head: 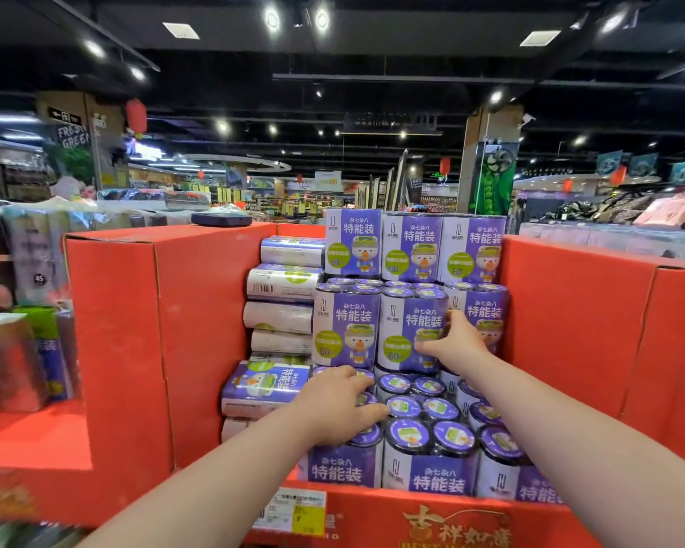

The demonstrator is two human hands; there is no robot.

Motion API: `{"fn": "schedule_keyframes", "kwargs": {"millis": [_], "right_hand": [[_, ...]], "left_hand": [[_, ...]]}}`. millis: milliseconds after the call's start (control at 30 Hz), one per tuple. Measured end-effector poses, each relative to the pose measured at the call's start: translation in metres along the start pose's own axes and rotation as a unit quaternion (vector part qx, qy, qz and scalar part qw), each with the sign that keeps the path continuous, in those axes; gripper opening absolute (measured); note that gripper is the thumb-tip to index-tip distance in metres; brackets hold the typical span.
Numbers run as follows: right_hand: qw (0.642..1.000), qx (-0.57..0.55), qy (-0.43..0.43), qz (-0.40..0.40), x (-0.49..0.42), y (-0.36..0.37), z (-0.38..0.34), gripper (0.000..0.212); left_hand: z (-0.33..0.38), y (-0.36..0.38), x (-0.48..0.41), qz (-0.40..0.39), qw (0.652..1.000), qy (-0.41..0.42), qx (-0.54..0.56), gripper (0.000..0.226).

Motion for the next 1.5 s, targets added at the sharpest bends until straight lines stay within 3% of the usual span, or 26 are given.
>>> {"fn": "schedule_keyframes", "kwargs": {"millis": [300, 467, 633, 767, 967, 1133, 1267, 1500], "right_hand": [[1.000, -0.012, 0.005, 0.003, 0.012, -0.002, 0.003, 0.066], [0.999, 0.028, -0.025, 0.005, 0.035, -0.018, -0.006, 0.072], [0.978, 0.173, -0.111, -0.028, 0.071, -0.017, -0.020, 0.047], [0.934, 0.289, -0.201, -0.060, 0.111, -0.003, -0.036, 0.036], [0.894, 0.282, -0.335, -0.092, 0.176, 0.037, -0.063, 0.029], [0.873, 0.242, -0.389, -0.166, 0.233, 0.079, -0.069, 0.030], [0.852, 0.261, -0.402, -0.212, 0.274, 0.110, -0.064, 0.026], [0.811, 0.294, -0.415, -0.288, 0.374, 0.161, -0.054, 0.028]], "left_hand": [[-0.001, -0.001, 0.001, 0.014, 1.000, -0.003, 0.025, 0.060], [0.000, -0.007, 0.009, 0.044, 0.998, -0.049, 0.011, 0.053], [0.007, -0.017, 0.030, 0.105, 0.988, -0.105, -0.038, 0.045], [0.012, -0.018, 0.060, 0.144, 0.983, -0.111, -0.021, 0.043], [0.005, 0.001, 0.130, 0.177, 0.971, -0.162, 0.000, 0.042], [-0.012, 0.032, 0.199, 0.120, 0.965, -0.232, -0.026, 0.040], [-0.020, 0.054, 0.255, 0.082, 0.959, -0.259, -0.078, 0.043], [-0.030, 0.077, 0.368, 0.057, 0.948, -0.304, -0.072, 0.048]]}}
Point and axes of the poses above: each hand's wrist, its own x-axis away from the middle knuckle, its own y-axis out of the palm, z = x × y, the point moved 6 cm from there along -x, towards the middle knuckle, and after that the axes turned 4 degrees about -z, right-handed, at the moved point
